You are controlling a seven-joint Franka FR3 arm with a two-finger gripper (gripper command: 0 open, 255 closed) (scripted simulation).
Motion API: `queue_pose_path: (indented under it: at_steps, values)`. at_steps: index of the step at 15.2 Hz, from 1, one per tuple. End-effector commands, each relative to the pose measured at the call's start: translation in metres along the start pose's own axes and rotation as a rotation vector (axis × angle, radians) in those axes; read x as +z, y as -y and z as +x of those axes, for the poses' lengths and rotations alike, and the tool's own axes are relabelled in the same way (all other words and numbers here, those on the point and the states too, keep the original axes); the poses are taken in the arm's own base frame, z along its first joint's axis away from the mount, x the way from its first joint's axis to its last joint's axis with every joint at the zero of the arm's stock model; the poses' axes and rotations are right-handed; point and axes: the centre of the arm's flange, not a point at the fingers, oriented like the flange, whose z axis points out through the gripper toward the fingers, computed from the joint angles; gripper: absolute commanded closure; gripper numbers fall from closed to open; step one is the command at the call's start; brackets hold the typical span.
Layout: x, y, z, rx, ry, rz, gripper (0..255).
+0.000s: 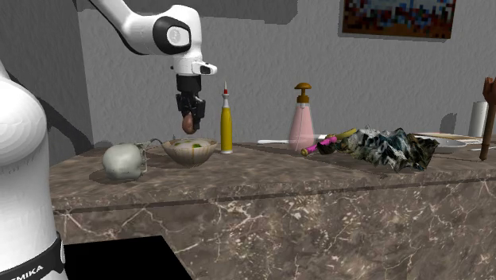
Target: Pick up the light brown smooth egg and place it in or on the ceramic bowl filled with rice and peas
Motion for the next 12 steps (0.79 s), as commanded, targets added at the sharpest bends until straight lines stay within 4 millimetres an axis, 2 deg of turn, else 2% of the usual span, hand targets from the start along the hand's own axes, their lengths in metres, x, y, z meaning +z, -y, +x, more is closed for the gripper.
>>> queue_pose_path:
  at_steps: [1, 7, 8, 12]
  values:
    - [0.0038, -0.0009, -0.0007, 0.0, -0.001, 0.0, 255]
    - [0.0038, -0.0009, -0.0007, 0.0, -0.001, 0.0, 255]
    - [0.0038, -0.0009, -0.0007, 0.0, -0.001, 0.0, 0]
    - [0.0038, -0.0009, -0.0007, 0.0, -0.001, 0.0, 0]
